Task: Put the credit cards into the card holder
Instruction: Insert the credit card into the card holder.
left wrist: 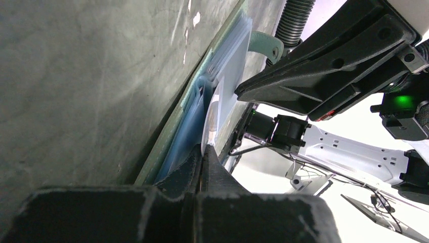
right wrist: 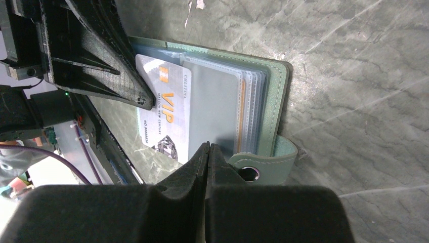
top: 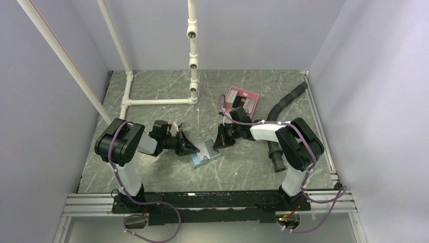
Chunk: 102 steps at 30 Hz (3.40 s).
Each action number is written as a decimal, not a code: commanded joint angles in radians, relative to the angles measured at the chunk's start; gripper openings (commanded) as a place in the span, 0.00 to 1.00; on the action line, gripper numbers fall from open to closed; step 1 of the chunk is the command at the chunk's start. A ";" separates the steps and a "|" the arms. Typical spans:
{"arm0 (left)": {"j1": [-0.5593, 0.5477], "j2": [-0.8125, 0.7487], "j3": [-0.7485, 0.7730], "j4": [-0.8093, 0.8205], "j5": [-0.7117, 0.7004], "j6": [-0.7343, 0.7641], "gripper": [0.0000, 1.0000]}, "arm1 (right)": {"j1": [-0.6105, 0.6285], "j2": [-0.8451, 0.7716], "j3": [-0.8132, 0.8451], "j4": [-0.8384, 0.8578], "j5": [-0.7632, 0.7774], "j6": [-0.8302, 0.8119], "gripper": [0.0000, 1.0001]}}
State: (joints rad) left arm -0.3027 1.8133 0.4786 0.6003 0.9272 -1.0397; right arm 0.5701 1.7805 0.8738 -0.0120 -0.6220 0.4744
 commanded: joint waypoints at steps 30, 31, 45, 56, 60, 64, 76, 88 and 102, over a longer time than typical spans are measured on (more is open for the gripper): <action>-0.098 -0.007 0.039 -0.029 -0.243 -0.001 0.00 | -0.045 -0.019 0.035 -0.150 0.100 -0.088 0.28; -0.102 -0.008 0.048 -0.049 -0.247 0.005 0.00 | -0.045 -0.007 0.035 -0.140 0.091 -0.083 0.28; -0.217 -0.147 0.197 -0.418 -0.442 0.085 0.47 | -0.019 0.027 -0.012 -0.024 0.022 -0.013 0.06; -0.229 -0.153 0.266 -0.521 -0.455 0.128 0.47 | -0.015 0.027 -0.016 -0.014 0.022 -0.006 0.01; -0.301 -0.091 0.360 -0.545 -0.515 0.128 0.49 | 0.000 0.031 -0.020 0.006 0.011 0.011 0.00; -0.316 -0.113 0.347 -0.528 -0.503 0.111 0.53 | -0.003 0.034 -0.025 0.034 -0.004 0.031 0.00; -0.268 -0.216 0.324 -0.714 -0.513 0.216 0.69 | -0.010 0.028 -0.026 0.018 0.017 0.018 0.00; -0.413 -0.137 0.442 -0.692 -0.575 0.238 0.65 | -0.006 0.030 -0.019 0.024 0.012 0.023 0.00; -0.324 -0.235 0.368 -0.713 -0.519 0.266 0.69 | -0.006 -0.027 -0.004 -0.032 0.041 0.019 0.00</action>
State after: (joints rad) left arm -0.6361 1.5864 0.8249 -0.1585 0.3382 -0.7826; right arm 0.5564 1.7782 0.8581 -0.0292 -0.6075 0.5014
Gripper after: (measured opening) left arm 0.695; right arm 0.006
